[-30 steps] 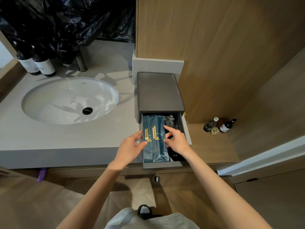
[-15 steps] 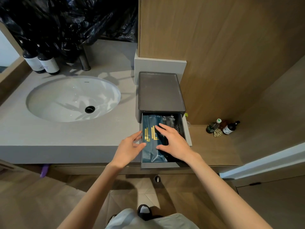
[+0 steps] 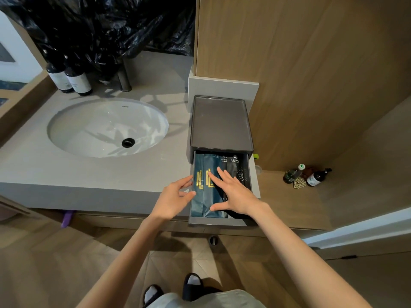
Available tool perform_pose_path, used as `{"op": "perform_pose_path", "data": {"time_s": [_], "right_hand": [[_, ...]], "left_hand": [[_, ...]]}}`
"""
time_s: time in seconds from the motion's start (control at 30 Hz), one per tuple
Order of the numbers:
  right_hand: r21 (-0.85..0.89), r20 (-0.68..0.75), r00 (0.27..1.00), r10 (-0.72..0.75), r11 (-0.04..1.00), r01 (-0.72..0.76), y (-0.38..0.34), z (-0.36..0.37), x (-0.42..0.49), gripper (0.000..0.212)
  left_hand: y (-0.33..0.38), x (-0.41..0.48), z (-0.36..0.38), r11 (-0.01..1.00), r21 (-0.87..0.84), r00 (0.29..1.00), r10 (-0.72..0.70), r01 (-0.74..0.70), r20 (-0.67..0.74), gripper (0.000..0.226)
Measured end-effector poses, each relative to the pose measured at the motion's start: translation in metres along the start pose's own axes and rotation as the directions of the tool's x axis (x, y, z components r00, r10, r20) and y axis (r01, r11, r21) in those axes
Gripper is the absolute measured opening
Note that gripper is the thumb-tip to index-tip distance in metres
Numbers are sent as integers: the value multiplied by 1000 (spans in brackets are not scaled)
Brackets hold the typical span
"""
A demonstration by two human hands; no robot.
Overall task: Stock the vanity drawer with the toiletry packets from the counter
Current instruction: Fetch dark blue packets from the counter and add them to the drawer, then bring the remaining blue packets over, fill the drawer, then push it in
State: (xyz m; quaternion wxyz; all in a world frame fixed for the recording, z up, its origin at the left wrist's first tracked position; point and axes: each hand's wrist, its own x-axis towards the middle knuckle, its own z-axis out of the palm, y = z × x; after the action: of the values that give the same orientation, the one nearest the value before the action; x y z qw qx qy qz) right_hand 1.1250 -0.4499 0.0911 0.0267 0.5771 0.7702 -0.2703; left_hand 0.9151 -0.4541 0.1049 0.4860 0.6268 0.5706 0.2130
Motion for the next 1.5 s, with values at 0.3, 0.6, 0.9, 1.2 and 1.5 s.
{"op": "perform_pose_path", "data": {"time_s": [0.3, 0.6, 0.9, 1.2, 1.5], "right_hand": [[226, -437, 899, -6, 967, 116, -57, -23, -20, 45], [681, -400, 909, 117, 702, 210, -218, 4, 14, 18], [788, -218, 975, 43, 597, 150, -422, 100, 80, 18], [727, -143, 983, -114, 662, 182, -566, 120, 168, 21], [725, -159, 980, -123, 659, 200, -661, 127, 315, 26]], "left_hand": [[-3, -29, -51, 998, -43, 993, 36, -41, -111, 43], [-82, -123, -173, 968, -221, 874, -7, -115, -486, 23], [-210, -236, -327, 961, -269, 815, -112, -55, -568, 31], [-289, -260, -467, 945, -325, 711, -251, 34, -657, 33], [-356, -194, -611, 940, -339, 712, -257, 28, -653, 36]]}}
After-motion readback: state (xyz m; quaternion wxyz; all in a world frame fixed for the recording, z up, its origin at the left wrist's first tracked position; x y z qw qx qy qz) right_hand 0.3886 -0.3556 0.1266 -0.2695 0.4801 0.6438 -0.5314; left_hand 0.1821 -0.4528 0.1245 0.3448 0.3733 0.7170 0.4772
